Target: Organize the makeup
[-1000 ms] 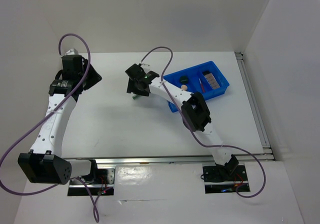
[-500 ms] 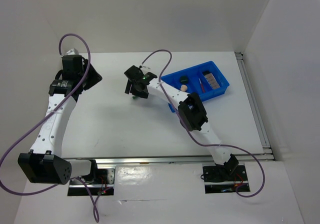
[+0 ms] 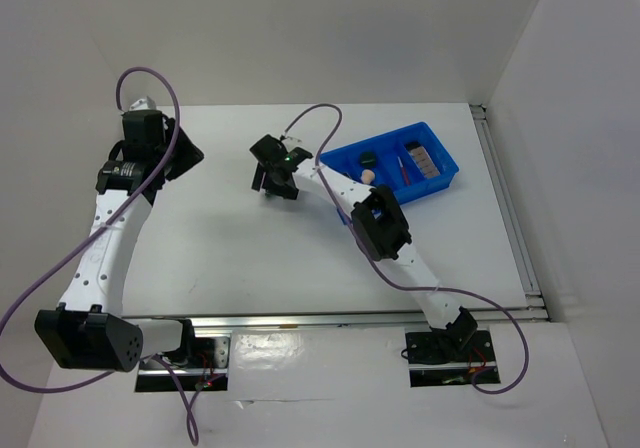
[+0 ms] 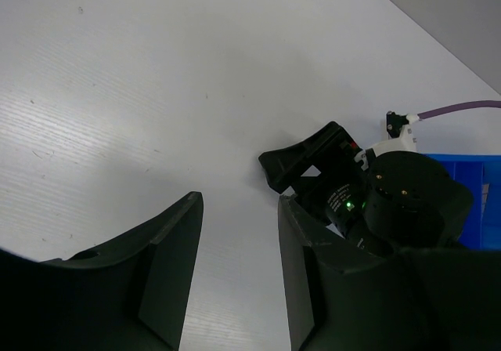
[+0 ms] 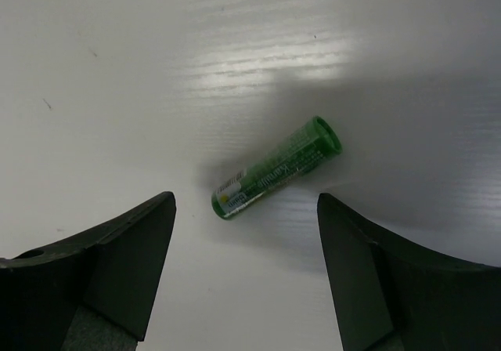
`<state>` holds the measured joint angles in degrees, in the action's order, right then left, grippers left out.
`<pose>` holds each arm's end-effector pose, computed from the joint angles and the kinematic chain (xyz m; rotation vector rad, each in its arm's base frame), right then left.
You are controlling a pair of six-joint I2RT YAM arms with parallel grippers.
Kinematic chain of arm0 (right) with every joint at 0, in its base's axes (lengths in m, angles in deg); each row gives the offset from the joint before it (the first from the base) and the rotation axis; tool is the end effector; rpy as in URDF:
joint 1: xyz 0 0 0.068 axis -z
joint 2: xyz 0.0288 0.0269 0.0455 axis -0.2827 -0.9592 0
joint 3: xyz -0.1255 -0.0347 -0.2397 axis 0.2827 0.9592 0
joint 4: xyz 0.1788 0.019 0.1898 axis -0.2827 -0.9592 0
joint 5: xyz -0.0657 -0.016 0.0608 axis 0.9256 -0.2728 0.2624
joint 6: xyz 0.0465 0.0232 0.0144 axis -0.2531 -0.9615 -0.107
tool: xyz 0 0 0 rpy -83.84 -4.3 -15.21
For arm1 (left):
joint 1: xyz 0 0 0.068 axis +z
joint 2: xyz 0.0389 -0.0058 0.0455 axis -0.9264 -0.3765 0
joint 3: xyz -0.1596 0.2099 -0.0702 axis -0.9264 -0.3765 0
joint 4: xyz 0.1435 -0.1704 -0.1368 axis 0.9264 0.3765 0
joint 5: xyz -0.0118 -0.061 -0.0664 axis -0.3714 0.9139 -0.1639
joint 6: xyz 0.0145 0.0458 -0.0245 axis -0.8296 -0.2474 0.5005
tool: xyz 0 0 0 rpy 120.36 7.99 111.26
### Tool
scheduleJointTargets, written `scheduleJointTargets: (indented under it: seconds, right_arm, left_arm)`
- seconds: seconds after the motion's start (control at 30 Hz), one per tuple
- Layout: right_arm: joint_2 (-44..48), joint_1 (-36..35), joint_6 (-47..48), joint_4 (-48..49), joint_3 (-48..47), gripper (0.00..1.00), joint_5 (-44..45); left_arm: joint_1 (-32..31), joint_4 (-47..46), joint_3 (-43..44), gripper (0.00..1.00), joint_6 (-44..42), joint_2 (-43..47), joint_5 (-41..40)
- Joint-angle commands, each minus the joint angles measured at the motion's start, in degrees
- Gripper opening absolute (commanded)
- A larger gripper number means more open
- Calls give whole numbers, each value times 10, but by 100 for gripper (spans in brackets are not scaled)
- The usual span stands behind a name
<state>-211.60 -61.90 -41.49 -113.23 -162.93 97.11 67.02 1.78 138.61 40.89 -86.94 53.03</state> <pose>0.3927 0.3876 0.1695 0.2465 2.5516 0.3795 0.2692 -0.0002 0.3895 -0.7594 1.9759 -0.3003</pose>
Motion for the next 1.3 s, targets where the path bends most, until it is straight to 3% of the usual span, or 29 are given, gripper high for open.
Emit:
scheduleJointTargets:
  seconds: [0.0,0.13,0.43,0.6,0.77,0.93,1.07,1.17,1.27]
  right_arm:
    - [-31,4,19,0,-40,81,31]
    - [-53,4,42,-12,-60,81,51]
    - [-75,4,87,-7,-51,59,104]
    - [-46,4,119,4,-28,30,112]
    - [-4,4,169,26,-13,14,87]
    - [74,4,201,33,4,12,106]
    - [163,49,258,71,70,12,121]
    - [242,95,316,124,148,12,122]
    - [339,133,382,254,287,12,117]
  left_arm:
    - [3,-15,-3,56,-7,17,1]
    - [3,-15,-8,56,-7,17,1]
    - [3,-15,-8,56,-13,11,-5]
    - [3,-15,-8,56,-13,11,1]
    - [3,-15,-8,56,-13,6,1]
    - [3,-20,-8,55,-13,6,7]
    - [3,-20,-3,55,-13,6,7]
    - [3,-20,-3,55,-13,6,7]
    - [3,-20,-3,55,-13,6,7]
